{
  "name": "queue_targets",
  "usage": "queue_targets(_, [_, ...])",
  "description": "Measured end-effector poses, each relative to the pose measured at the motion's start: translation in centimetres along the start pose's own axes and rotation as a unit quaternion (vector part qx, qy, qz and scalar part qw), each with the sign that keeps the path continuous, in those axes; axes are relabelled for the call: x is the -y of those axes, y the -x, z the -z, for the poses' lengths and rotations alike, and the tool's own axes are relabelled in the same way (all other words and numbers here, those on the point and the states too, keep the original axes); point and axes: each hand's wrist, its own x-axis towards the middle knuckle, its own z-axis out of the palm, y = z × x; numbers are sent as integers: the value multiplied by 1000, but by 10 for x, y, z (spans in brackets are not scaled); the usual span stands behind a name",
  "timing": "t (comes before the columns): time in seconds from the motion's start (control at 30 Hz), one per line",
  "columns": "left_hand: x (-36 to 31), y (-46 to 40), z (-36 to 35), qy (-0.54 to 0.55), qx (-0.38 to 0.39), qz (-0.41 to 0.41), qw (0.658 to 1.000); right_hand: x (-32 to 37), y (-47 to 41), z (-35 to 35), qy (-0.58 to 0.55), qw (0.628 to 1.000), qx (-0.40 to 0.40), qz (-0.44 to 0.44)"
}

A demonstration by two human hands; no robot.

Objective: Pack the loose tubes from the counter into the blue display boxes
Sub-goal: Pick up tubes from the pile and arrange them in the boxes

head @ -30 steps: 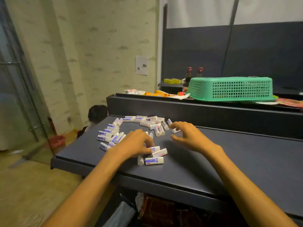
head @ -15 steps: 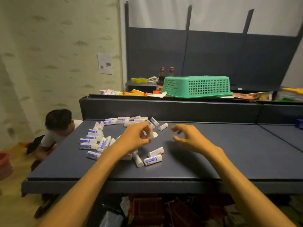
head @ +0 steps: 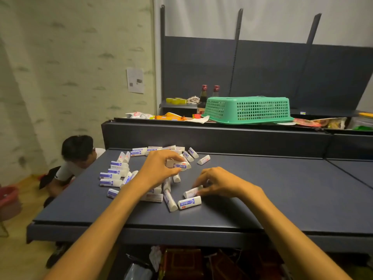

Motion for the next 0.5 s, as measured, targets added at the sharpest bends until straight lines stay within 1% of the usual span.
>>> queue_targets(0.17, [3, -4, -3, 1, -3, -11, 1000, -12, 0, 4, -30, 998, -59, -8])
queue_targets(0.3, [3, -8, -7, -11, -2, -19, 1000, -23, 2, 8, -136, 985, -104, -25])
queue_targets(0.4, [3, -13, -9, -11, -5, -25, 1000, -29, 3, 12, -206, 970, -125, -15])
queue_targets(0.5, [2, -17, -10, -9, -11, -27, 1000, -34, 4, 16, -248, 958, -141, -11])
